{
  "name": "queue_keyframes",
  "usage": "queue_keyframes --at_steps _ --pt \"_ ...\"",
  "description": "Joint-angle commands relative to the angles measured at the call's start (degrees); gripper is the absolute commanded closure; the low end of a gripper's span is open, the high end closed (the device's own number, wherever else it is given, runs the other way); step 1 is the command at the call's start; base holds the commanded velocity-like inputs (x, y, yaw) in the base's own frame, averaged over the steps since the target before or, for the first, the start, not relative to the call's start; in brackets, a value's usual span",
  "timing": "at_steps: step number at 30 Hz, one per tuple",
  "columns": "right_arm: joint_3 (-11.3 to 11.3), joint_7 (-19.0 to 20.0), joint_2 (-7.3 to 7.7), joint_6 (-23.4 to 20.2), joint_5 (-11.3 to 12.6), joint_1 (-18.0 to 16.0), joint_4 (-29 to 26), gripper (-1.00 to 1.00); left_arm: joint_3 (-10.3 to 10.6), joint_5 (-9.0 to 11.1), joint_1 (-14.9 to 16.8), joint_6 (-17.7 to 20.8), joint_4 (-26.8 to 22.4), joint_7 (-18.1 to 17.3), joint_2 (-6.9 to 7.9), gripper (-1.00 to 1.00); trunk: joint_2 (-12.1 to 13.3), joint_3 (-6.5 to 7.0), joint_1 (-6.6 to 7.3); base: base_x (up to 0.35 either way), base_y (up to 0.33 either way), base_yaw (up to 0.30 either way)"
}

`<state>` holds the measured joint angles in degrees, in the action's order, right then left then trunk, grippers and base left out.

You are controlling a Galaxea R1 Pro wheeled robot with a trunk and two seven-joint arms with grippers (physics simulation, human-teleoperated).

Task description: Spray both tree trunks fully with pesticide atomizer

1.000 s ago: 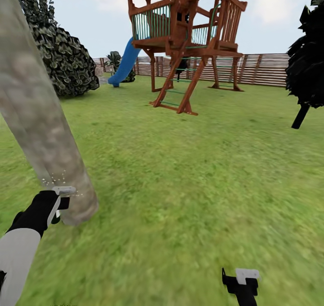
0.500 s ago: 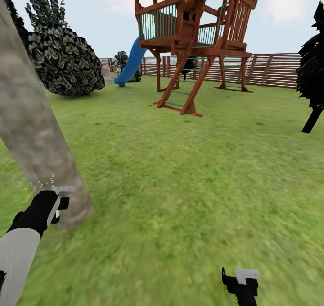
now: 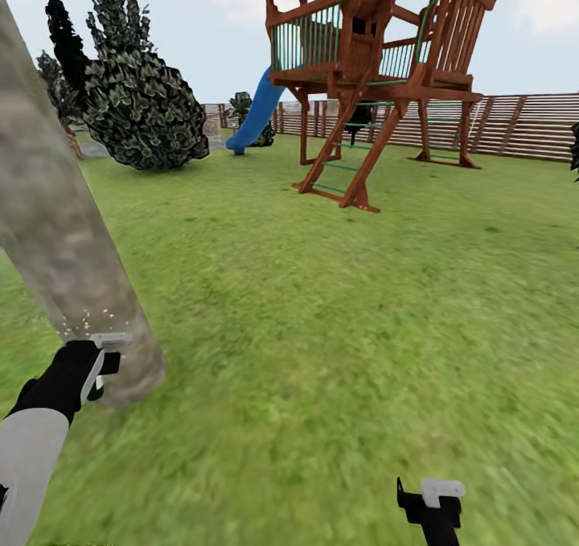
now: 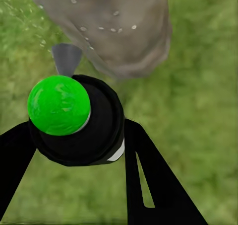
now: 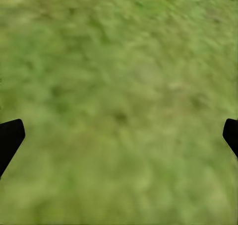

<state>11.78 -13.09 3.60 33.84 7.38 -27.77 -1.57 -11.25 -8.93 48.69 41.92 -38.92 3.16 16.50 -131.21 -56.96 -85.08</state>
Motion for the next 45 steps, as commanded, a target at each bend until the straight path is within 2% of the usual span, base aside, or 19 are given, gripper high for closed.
queue_keyframes --at_steps 1,10,12,13,15,17,19,22,24,25,26,29,32,34,41,45 --pt "0.0 0.02 0.0 0.0 0.0 0.0 -0.01 -1.0 0.0 -0.04 -0.25 -0.05 0.02 0.0 0.01 1.0 0.0 0.0 0.0 0.173 -0.245 0.278" --pt "0.0 0.07 0.0 0.0 0.0 0.0 -0.01 -1.0 0.0 -0.04 -0.79 -0.11 0.16 0.18 0.05 1.0 0.0 0.0 0.0 0.171 -0.245 0.278" --pt "0.0 0.08 0.0 0.0 0.0 0.0 -0.01 -1.0 0.08 -0.03 -0.95 -0.23 1.0 0.33 -0.08 1.0 0.0 0.0 0.0 0.138 -0.248 0.278" --pt "0.01 0.08 0.0 0.0 0.0 0.0 -0.01 -1.0 0.09 0.22 -2.44 -0.6 2.33 0.72 -0.41 1.0 0.0 0.0 0.0 0.121 -0.252 0.278" --pt "0.0 0.08 0.0 0.0 0.0 0.0 -0.01 -1.0 0.09 0.6 -2.93 -0.9 4.12 0.72 -0.56 1.0 0.0 0.0 0.0 0.115 -0.254 0.277" --pt "0.0 0.08 0.0 0.0 0.0 0.0 -0.01 -1.0 0.09 0.62 -2.97 -2.73 7.68 0.71 -0.58 1.0 0.0 0.0 0.0 0.114 -0.255 0.21" --pt "0.0 0.08 0.0 0.0 0.0 0.0 0.03 -1.0 0.07 0.72 -2.98 -7.88 11.81 0.75 -0.66 1.0 0.0 0.0 0.0 0.135 -0.255 0.038" --pt "0.0 0.08 0.0 0.0 0.0 0.0 0.07 -1.0 -0.07 0.77 -2.99 -9.29 13.29 0.79 -0.87 1.0 0.0 0.0 0.0 0.141 -0.255 0.005" --pt "0.0 0.08 0.03 0.0 -0.01 0.0 0.07 -1.0 -0.39 0.89 -2.99 -10.45 14.18 0.79 -1.53 1.0 0.0 0.0 0.0 0.152 -0.255 0.0" --pt "0.0 0.13 0.04 0.0 0.0 0.0 0.08 -1.0 -0.6 0.78 -2.99 -12.53 14.32 0.97 -2.85 1.0 0.0 0.0 0.0 0.159 -0.255 0.0" --pt "0.0 0.15 0.02 0.0 -0.03 0.0 0.08 -1.0 -0.65 0.78 -2.99 -13.19 14.39 1.24 -3.47 1.0 0.0 0.0 0.0 0.159 -0.255 0.0" --pt "0.0 0.17 0.0 0.0 -0.03 0.0 0.08 -1.0 -0.63 0.47 -2.99 -13.89 14.43 1.67 -4.27 1.0 0.0 0.0 0.0 0.151 -0.255 0.0" --pt "0.0 0.17 0.0 0.0 0.0 0.0 0.08 -1.0 -0.57 0.76 -2.99 -14.25 14.48 4.0 -4.94 1.0 0.0 0.0 0.0 0.144 -0.255 0.0" --pt "0.05 0.17 -0.04 0.0 -0.01 0.0 0.08 -1.0 -0.57 0.81 -2.99 -16.27 14.49 5.15 -5.8 1.0 0.0 0.0 0.0 0.143 -0.255 0.027" --pt "0.09 0.17 -0.08 0.0 0.0 0.0 0.08 -1.0 -0.67 0.61 -2.99 -16.96 14.49 5.64 -5.81 1.0 0.0 0.0 0.0 0.151 -0.255 0.245" --pt "0.01 0.17 -0.04 0.0 0.0 0.0 0.08 -1.0 -0.76 0.73 -2.99 -16.9 14.49 8.81 -5.47 1.0 0.0 0.0 0.0 0.16 -0.255 0.276"
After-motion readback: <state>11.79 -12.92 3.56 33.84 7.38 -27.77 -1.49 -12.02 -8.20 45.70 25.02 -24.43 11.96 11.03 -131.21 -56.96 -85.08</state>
